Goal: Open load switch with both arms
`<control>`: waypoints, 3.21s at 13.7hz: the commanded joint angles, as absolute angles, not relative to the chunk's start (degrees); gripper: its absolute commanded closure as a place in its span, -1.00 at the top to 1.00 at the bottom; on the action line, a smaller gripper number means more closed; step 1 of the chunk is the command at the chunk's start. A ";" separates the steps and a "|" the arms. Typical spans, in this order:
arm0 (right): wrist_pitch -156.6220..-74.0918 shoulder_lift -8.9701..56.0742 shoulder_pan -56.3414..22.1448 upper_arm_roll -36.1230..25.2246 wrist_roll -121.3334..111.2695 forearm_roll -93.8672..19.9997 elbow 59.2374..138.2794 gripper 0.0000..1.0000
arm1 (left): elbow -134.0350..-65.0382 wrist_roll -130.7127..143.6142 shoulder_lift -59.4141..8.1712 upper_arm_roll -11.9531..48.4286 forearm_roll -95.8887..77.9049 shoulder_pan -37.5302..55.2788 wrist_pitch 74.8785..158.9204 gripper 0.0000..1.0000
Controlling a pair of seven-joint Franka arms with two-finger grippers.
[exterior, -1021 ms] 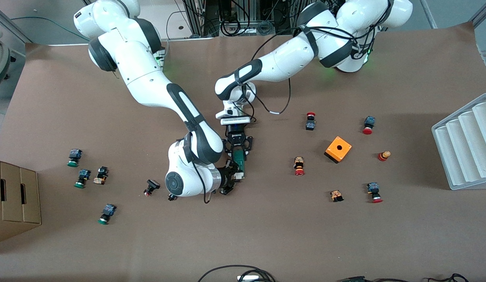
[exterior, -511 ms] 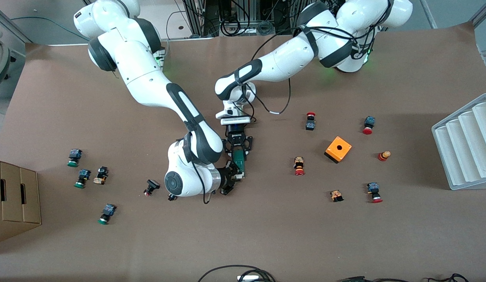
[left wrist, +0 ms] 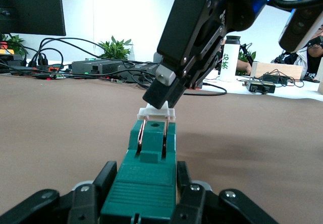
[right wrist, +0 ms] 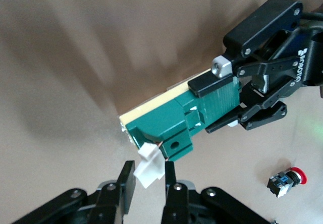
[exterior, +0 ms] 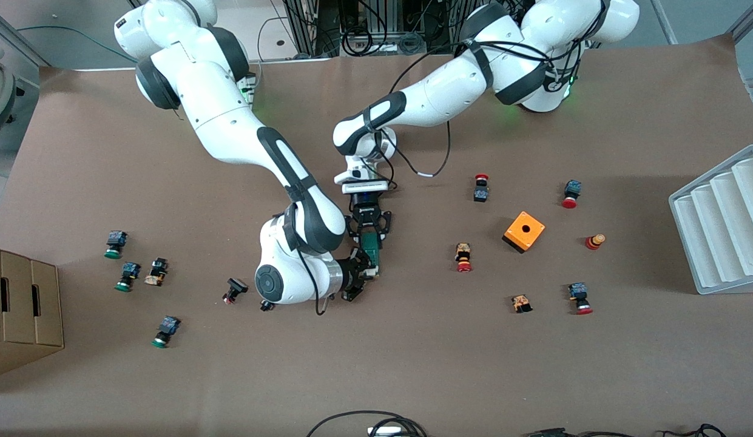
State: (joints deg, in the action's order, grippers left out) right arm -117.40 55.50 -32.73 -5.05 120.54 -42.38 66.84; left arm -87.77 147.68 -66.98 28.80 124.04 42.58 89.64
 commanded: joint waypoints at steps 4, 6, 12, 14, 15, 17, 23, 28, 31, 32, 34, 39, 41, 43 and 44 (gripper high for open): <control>-116.02 52.30 -33.48 -3.78 120.76 -41.23 69.43 -0.40 | -86.04 150.29 -72.33 29.00 124.80 43.77 90.62 0.10; -116.28 52.29 -33.49 -3.17 120.76 -40.52 70.05 -0.40 | -85.96 150.29 -72.33 29.00 124.80 43.86 90.62 0.10; -116.28 52.29 -33.14 -2.82 120.32 -38.23 71.10 -0.40 | -85.96 150.29 -72.33 29.00 124.80 43.86 90.62 0.10; -116.19 51.68 -32.96 -2.64 120.32 -38.23 71.19 -0.40 | -85.96 150.29 -72.33 29.09 124.80 43.86 90.62 0.10; -116.10 51.33 -32.96 -2.64 120.24 -38.23 71.19 -0.40 | -85.96 150.29 -72.33 29.00 124.72 43.86 90.62 0.10; -116.02 50.54 -32.96 -2.64 120.06 -38.23 72.24 -0.40 | -85.96 150.29 -72.25 29.00 124.72 43.86 90.62 0.10; -115.93 48.43 -33.13 -1.93 119.00 -37.53 75.14 -0.41 | -86.04 150.38 -72.42 29.00 124.72 43.86 90.62 0.10; -115.93 46.50 -33.22 -0.80 118.57 -35.95 77.51 -0.41 | -86.13 150.38 -72.60 29.00 124.72 43.86 90.62 0.10; -115.84 46.06 -32.96 0.00 118.74 -34.37 77.78 -0.41 | -86.13 150.38 -72.86 29.00 124.80 43.86 90.62 0.10; -115.84 46.05 -32.96 0.00 118.65 -34.28 77.87 -0.41 | -86.05 150.38 -72.95 29.00 124.89 43.86 90.62 0.10; -115.75 46.05 -33.05 0.09 118.74 -33.40 77.96 -0.41 | -86.04 150.38 -72.95 29.00 124.89 43.86 90.53 0.10; -115.93 44.91 -33.31 0.17 118.65 -32.17 80.07 -0.41 | -86.13 150.38 -73.04 29.00 124.89 43.86 90.53 0.10; -116.01 44.83 -33.49 0.18 118.65 -31.91 80.68 -0.41 | -86.13 150.38 -73.30 29.00 124.98 43.86 90.53 0.10; -116.28 44.91 -33.49 0.26 118.65 -31.47 80.86 -0.41 | -86.05 150.38 -73.39 29.00 124.98 43.86 90.53 0.10; -116.45 44.91 -33.40 1.13 118.65 -31.20 80.95 -0.41 | -86.04 150.38 -73.39 29.00 124.98 43.86 90.53 0.10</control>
State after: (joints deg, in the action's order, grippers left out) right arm -117.14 46.41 -33.42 -0.11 118.74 -33.16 77.91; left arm -87.75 147.71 -67.04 28.80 124.09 42.63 89.47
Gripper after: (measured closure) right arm 0.700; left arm 0.449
